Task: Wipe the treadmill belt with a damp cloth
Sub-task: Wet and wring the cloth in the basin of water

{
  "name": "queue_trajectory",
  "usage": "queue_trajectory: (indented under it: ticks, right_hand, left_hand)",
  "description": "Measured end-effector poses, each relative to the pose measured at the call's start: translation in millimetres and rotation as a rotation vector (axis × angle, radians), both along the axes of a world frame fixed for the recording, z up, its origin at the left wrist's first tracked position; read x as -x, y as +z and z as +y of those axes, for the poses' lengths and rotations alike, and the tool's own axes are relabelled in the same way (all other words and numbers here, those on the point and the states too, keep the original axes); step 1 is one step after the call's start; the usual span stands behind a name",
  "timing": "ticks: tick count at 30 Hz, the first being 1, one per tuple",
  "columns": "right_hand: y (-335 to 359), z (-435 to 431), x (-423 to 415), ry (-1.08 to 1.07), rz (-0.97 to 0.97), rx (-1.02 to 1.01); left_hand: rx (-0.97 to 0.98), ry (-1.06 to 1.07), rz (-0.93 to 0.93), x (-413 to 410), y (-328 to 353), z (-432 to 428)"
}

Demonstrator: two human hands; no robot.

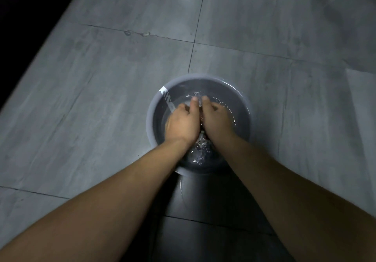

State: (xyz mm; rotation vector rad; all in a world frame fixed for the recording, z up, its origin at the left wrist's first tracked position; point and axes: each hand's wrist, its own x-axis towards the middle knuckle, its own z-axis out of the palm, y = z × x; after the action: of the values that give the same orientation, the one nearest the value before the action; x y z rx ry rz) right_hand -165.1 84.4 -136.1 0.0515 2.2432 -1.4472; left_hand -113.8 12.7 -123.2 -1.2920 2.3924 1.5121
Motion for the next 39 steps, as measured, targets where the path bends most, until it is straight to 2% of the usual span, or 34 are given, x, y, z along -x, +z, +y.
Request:
queue_trajectory:
  ticks: [6, 12, 14, 16, 18, 21, 23, 26, 30, 34, 39]
  right_hand:
    - [-13.7, 0.1, -7.2, 0.039, -0.039, -0.110]
    - [-7.2, 6.5, -10.8, 0.040, 0.020, -0.139]
    - [-0.6, 13.1, -15.1, 0.085, 0.036, -0.036]
    - [8.5, 20.0, -21.4, 0.101, 0.065, 0.084]
    - [15.2, 22.4, -24.3, 0.060, 0.117, 0.147]
    - [27.2, 15.0, -19.6, -0.063, -0.104, 0.244]
    - [32.5, 8.9, -17.2, -0.064, -0.151, 0.214]
    - [31.9, 4.5, -17.2, -0.027, 0.018, 0.091]
    - [27.0, 9.1, -21.5, 0.016, 0.200, 0.064]
    - [18.7, 16.4, -30.1, 0.108, 0.330, -0.044]
    - [7.4, 24.5, -30.3, 0.260, 0.498, -0.085]
  left_hand:
    - [0.095, -0.084, -0.094, -8.9, -11.6, -0.5]
    - [0.093, -0.120, -0.040, -13.0, -9.4, 1.6]
    - [0.015, -0.082, 0.001, -14.3, -7.7, -4.0]
    - [-0.143, 0.013, 0.064, -15.7, -2.7, -11.2]
    - [-0.238, 0.056, 0.202, -18.5, 2.9, -14.2]
    - [-0.075, -0.095, 0.299, -23.9, 10.9, -6.9]
    - [0.010, -0.096, 0.290, -25.8, 12.5, -2.9]
    - [-0.001, -0.045, 0.260, -25.1, 10.0, -1.9]
    - [-0.069, -0.025, 0.209, -21.0, 9.1, -2.3]
    - [-0.254, 0.046, 0.185, -18.9, 2.8, 0.0]
    - [-0.470, 0.126, 0.110, -21.5, 3.1, 3.4]
